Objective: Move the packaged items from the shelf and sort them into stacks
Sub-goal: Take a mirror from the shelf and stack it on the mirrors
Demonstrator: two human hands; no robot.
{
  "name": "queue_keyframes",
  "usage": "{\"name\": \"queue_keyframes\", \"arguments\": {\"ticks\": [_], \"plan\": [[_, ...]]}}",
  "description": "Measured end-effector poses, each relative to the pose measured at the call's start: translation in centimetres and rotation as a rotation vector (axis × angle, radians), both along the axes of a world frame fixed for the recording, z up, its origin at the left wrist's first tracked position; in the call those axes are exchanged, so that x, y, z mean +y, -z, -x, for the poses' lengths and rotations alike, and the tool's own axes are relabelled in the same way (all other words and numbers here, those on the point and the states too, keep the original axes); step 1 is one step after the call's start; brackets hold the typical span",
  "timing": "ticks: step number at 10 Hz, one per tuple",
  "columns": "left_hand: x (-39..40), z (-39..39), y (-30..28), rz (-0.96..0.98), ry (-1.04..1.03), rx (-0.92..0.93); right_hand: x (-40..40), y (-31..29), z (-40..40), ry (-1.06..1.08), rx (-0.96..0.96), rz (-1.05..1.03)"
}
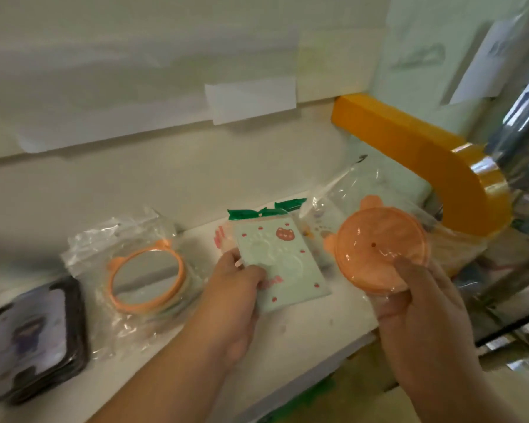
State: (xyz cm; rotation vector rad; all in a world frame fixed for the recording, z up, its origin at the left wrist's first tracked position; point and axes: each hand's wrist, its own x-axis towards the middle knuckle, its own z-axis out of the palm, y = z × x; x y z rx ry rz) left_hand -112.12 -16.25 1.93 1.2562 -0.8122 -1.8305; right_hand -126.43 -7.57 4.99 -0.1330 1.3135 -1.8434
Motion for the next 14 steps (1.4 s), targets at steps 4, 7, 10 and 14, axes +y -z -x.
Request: {"name": "queue_keyframes", "arguments": {"ticks": [4,7,10,14], "plan": [[-6.2,12.1,1.7,0.025,0.051,-0.170,-3.8,3.0,9.5,-0.073,0.156,0.026],[-4.7,10.7,0.2,0.243,-0.036,-0.415,-5.3,3.6,10.0,-0.198,0.392,-0.024],[-1.7,-1.8,-1.5,0.633,-0.153,-1.004,-8.2,2.9,5.5,-0.471,0.849,0.088],[2.0,-15.9,-2.1,0.611,-0.121,-1.384,-12.8,3.2,-9.6,-0.887,1.986,0.369]]}}
